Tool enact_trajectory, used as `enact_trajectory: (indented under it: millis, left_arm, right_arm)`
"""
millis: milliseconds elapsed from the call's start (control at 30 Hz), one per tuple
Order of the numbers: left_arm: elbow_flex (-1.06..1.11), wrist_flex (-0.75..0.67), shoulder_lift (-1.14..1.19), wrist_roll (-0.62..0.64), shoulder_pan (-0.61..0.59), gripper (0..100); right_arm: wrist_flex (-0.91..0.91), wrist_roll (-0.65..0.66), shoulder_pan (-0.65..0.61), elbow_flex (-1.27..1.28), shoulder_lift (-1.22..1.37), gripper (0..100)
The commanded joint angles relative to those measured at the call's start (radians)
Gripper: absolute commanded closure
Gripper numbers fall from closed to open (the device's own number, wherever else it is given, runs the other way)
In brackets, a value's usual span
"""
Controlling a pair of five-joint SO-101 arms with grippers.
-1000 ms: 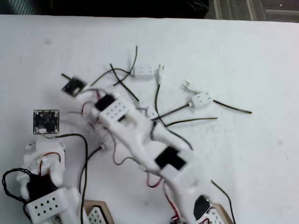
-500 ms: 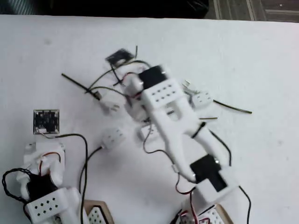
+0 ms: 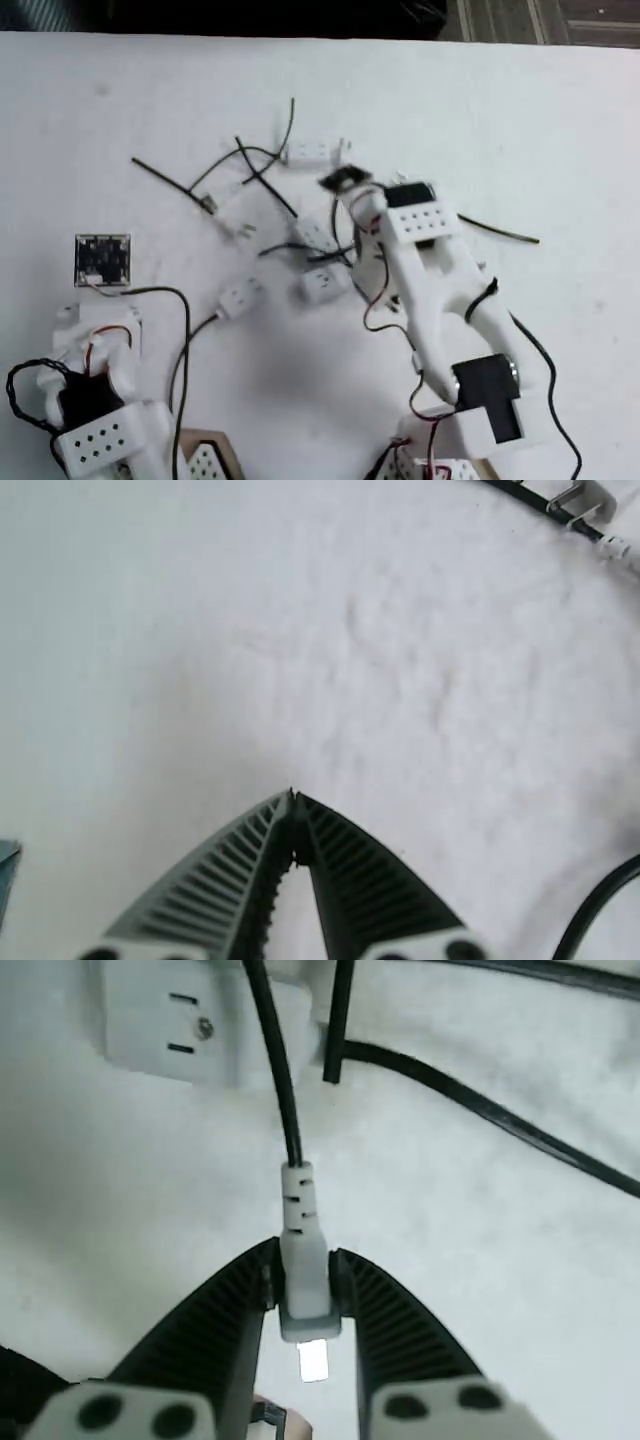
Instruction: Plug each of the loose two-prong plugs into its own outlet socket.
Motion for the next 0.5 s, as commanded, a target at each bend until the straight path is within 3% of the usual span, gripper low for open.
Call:
enact_trajectory:
  millis: [0, 100, 233, 467]
  left_arm:
    - [-0.038, -0.011, -0.005, 0.008, 0.01, 97]
    - [-0.038, -0.011, -0.005, 0.008, 0.01, 97]
    - [-0.038, -0.011, -0.005, 0.008, 0.01, 97]
    - [-0.038, -0.011, -0.005, 0.008, 0.01, 97]
  right_arm:
    - [-0.033, 0.077, 0.019, 0.051, 0.01, 98.1]
    - [-0.035, 0.112, 0.012, 0.051, 0.067, 96.6]
    - [-0.035, 0.117, -0.016, 0.051, 0.128, 85.4]
    - [-0.036, 0.115, -0.097, -0.002, 0.151, 87.7]
